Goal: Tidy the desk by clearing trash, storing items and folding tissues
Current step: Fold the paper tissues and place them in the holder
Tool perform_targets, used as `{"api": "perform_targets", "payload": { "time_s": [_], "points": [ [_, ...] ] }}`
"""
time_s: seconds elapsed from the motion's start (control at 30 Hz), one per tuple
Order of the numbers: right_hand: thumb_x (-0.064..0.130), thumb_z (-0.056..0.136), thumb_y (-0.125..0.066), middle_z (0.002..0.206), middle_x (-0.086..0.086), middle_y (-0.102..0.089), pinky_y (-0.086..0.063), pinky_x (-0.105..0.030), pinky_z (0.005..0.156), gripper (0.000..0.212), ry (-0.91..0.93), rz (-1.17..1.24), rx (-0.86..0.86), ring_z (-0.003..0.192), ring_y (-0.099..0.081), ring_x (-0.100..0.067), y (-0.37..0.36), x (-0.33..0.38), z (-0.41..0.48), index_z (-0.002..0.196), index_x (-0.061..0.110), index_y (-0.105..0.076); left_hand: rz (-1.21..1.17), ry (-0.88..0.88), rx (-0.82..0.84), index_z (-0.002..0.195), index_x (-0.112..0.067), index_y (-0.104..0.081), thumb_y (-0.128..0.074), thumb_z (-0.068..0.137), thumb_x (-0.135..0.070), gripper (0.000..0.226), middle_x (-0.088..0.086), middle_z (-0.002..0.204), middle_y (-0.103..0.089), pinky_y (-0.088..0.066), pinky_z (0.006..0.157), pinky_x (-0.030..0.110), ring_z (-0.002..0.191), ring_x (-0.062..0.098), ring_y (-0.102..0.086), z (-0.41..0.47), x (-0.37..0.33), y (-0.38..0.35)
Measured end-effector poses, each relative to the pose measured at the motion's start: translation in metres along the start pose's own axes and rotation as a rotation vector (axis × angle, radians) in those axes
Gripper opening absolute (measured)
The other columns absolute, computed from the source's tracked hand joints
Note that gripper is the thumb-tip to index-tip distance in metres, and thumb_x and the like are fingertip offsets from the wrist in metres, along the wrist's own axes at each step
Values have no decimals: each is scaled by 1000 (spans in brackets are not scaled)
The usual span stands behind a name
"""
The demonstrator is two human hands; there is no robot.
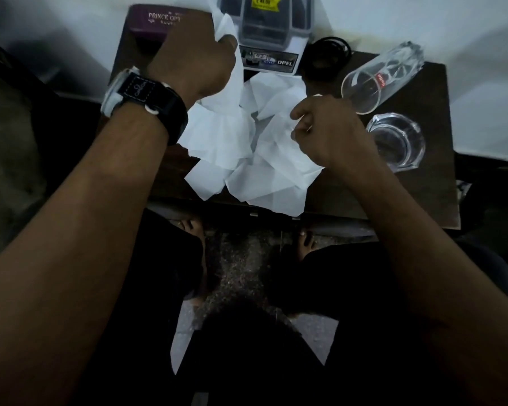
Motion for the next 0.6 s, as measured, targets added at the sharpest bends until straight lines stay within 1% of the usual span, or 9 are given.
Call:
{"api": "perform_targets", "payload": {
  "time_s": [0.07,0.17,0.23,0.3,0.37,0.4,0.43,0.53,0.6],
  "points": [
    [7,88,-67,89,-4,-76,-40,-1,58,31,-27,62,-12,65,-62,4,8,1,-1,118,7,-70,-11,6,3,146,-6,-48,-42,107,-37,51,12,150,-52,-39,112,35,139,30,-47,0,1,0],
    [4,87,-68,83,-1,-72,-39,1,54,30,-31,145,-43,59,-55,23,17,2,-5,117,8,-70,0,-6,2,142,-4,-52,-41,107,-36,48,14,144,-56,-40,106,35,133,31,-51,1,1,0],
    [4,87,-69,81,0,-72,-39,-1,53,29,-17,152,-1,56,-56,20,17,5,-10,117,8,-71,10,-16,-4,140,-3,-52,-41,107,-35,47,15,143,-57,-41,104,34,132,31,-52,1,1,0],
    [6,87,-70,83,-1,-75,-40,-1,57,29,12,97,53,56,-60,9,11,8,-15,117,8,-71,15,-23,0,140,0,-52,-41,107,-34,48,19,143,-56,-40,104,35,133,33,-51,1,0,0],
    [13,87,-73,91,-3,-77,-44,-8,70,33,32,43,116,67,-62,-2,4,10,-17,119,10,-70,18,-30,7,137,3,-53,-40,107,-33,48,21,141,-56,-40,103,36,131,34,-52,1,-1,-1],
    [21,87,-76,95,-2,-75,-48,-16,75,36,20,45,142,74,-63,-9,2,10,-18,121,12,-69,13,-30,7,136,2,-53,-40,107,-34,48,21,140,-57,-41,102,35,130,34,-52,1,0,-2],
    [29,85,-79,98,-1,-73,-48,-21,76,40,2,55,152,78,-62,-12,1,9,-17,122,14,-69,7,-29,8,136,2,-54,-40,107,-34,48,20,139,-57,-41,101,35,130,34,-53,1,0,-2],
    [41,84,-79,105,-1,-71,-39,-20,77,46,9,5,108,86,-60,-13,-1,8,-14,120,14,-70,-20,-32,9,134,0,-55,-40,107,-35,47,19,136,-59,-44,98,35,126,33,-55,2,0,-3],
    [41,84,-77,109,-5,-72,-45,-24,83,44,23,-35,99,98,-65,-19,-5,8,-12,116,11,-73,-43,-31,16,134,0,-56,-41,107,-35,46,18,136,-59,-44,98,33,126,32,-56,2,0,-2]
  ]
}}
Point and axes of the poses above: each hand's wrist, its own z-axis towards the middle knuckle, its own y-axis out of the back of the hand, x = y × z, the point moved 1 cm from there along z, towards the middle knuckle
